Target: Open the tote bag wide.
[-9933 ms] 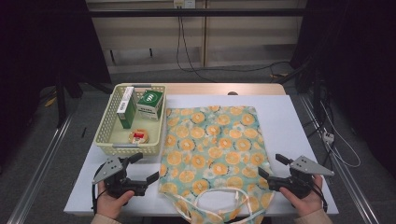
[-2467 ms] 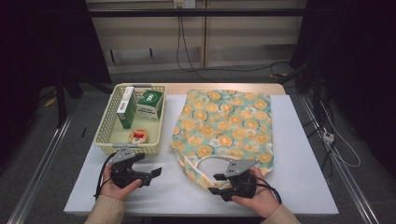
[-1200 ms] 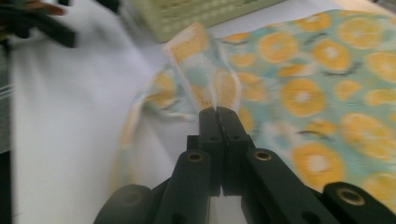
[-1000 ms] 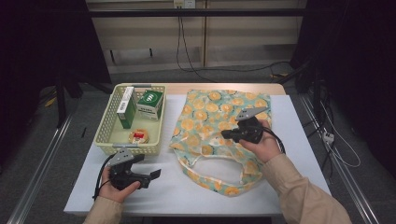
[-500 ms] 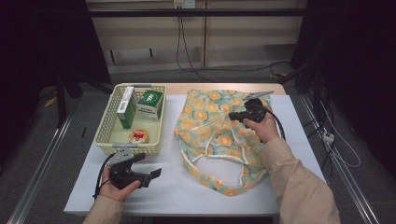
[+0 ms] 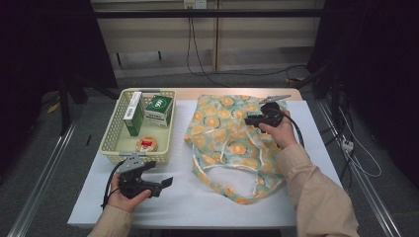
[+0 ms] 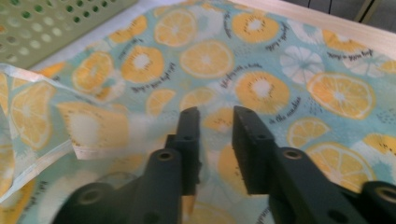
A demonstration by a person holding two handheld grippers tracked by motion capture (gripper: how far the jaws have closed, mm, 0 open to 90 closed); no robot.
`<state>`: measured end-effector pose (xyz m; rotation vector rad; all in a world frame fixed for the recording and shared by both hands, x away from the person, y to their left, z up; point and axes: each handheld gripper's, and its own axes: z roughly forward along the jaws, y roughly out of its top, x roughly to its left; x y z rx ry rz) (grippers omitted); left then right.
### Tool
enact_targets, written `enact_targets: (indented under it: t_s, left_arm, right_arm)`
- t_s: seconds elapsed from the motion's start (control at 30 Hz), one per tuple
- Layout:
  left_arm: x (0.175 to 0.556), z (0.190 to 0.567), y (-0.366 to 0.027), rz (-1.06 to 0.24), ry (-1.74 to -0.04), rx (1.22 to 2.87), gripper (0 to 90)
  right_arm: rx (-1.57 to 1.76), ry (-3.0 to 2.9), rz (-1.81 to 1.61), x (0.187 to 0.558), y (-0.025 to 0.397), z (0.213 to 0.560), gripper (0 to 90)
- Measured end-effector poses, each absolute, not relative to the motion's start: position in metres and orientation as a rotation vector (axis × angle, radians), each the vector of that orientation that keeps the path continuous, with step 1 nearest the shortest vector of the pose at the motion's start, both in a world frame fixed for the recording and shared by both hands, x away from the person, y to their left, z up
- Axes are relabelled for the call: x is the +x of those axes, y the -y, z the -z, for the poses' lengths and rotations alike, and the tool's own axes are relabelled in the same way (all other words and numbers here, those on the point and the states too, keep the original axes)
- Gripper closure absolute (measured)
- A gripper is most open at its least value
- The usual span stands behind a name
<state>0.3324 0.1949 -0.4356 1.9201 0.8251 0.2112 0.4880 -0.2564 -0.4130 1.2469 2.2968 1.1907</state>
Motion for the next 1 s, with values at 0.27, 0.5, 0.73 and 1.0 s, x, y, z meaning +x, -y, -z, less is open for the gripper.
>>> enact_targets:
  t_s: [0.27, 0.5, 0.73, 1.0]
  left_arm:
    - [0.326, 0.434, -0.201, -0.226, -0.829, 1.91, 6.7]
    - [0.324, 0.433, -0.207, -0.235, -0.829, 1.89, 6.5]
    - [0.322, 0.433, -0.208, -0.244, -0.835, 1.888, 6.4]
    - [0.322, 0.433, -0.206, -0.245, -0.833, 1.891, 6.4]
  right_arm:
    - [1.17, -2.283, -1.222, 0.46, 0.249, 0.382, 46.8]
    - [1.041, -2.404, -1.244, 0.411, 0.231, 0.388, 47.8]
    - [0.94, -2.493, -1.214, 0.375, 0.223, 0.41, 58.1]
    - [0.911, -2.527, -1.196, 0.361, 0.223, 0.43, 65.5]
